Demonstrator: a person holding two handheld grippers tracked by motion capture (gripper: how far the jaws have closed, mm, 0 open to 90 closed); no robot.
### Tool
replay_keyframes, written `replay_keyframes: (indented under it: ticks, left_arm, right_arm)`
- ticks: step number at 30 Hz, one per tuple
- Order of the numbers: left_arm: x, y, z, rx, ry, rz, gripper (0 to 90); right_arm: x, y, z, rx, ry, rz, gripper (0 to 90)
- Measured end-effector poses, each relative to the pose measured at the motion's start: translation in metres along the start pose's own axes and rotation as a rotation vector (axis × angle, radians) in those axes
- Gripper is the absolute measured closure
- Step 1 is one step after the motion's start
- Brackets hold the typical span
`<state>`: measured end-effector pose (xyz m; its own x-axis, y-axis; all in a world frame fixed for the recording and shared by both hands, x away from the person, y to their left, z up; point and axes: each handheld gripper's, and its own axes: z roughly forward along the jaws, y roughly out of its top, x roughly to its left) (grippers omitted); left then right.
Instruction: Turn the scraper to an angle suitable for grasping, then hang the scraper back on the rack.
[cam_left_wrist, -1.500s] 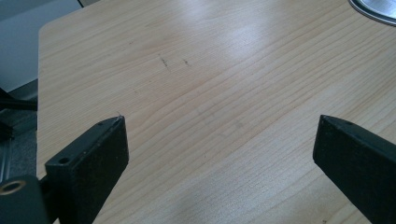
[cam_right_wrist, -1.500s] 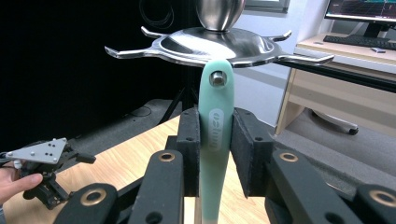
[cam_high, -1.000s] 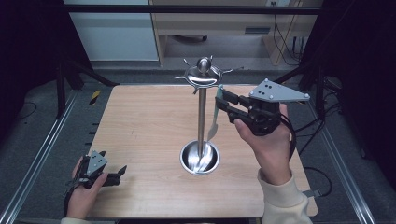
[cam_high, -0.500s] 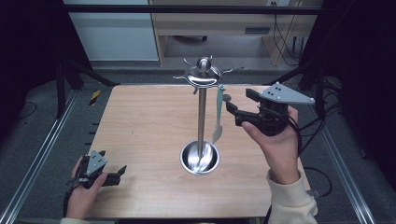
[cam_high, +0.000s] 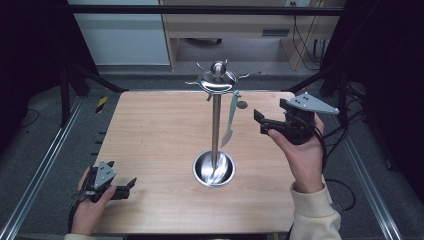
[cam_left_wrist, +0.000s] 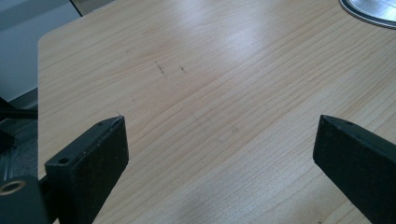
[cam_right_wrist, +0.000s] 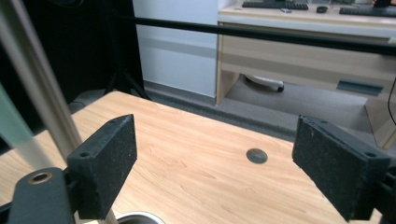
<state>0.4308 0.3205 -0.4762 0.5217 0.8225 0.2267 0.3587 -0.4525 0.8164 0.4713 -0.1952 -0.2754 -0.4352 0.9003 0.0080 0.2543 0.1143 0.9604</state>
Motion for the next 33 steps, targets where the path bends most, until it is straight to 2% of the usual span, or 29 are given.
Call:
replay_keyframes:
  ticks: [5, 9, 14, 16, 21, 25, 27, 31, 33]
  left_arm:
    - [-0.001, 0.001, 0.000, 0.001, 0.001, 0.006, 3.2]
    - [-0.001, 0.000, 0.000, 0.000, 0.002, 0.006, 3.2]
    - [0.002, -0.001, -0.001, -0.010, 0.018, -0.007, 3.2]
    - [0.002, -0.001, -0.001, -0.009, 0.018, -0.009, 3.1]
    - [0.001, 0.000, 0.000, -0.009, 0.015, -0.006, 3.0]
    - [0.001, 0.000, 0.000, -0.005, 0.011, -0.002, 3.0]
    - [0.000, 0.000, 0.000, -0.007, 0.012, -0.003, 3.0]
    - [0.000, 0.000, 0.000, -0.002, 0.013, 0.002, 3.0]
    - [0.000, 0.001, 0.000, 0.000, 0.015, 0.005, 3.0]
  right_arm:
    - [-0.013, -0.010, 0.003, 0.014, -0.024, 0.029, 12.7]
    - [-0.027, -0.024, 0.013, 0.051, -0.040, 0.056, 9.9]
    - [-0.045, -0.055, 0.031, 0.115, -0.072, 0.083, 9.9]
    - [-0.052, -0.071, 0.038, 0.151, -0.080, 0.108, 10.3]
    - [-0.067, -0.103, 0.048, 0.226, -0.110, 0.137, 12.6]
    - [-0.074, -0.128, 0.050, 0.292, -0.115, 0.161, 15.0]
    - [-0.075, -0.140, 0.052, 0.314, -0.105, 0.159, 15.0]
    - [-0.076, -0.162, 0.057, 0.343, -0.123, 0.132, 14.9]
    - [-0.076, -0.172, 0.060, 0.375, -0.131, 0.116, 14.7]
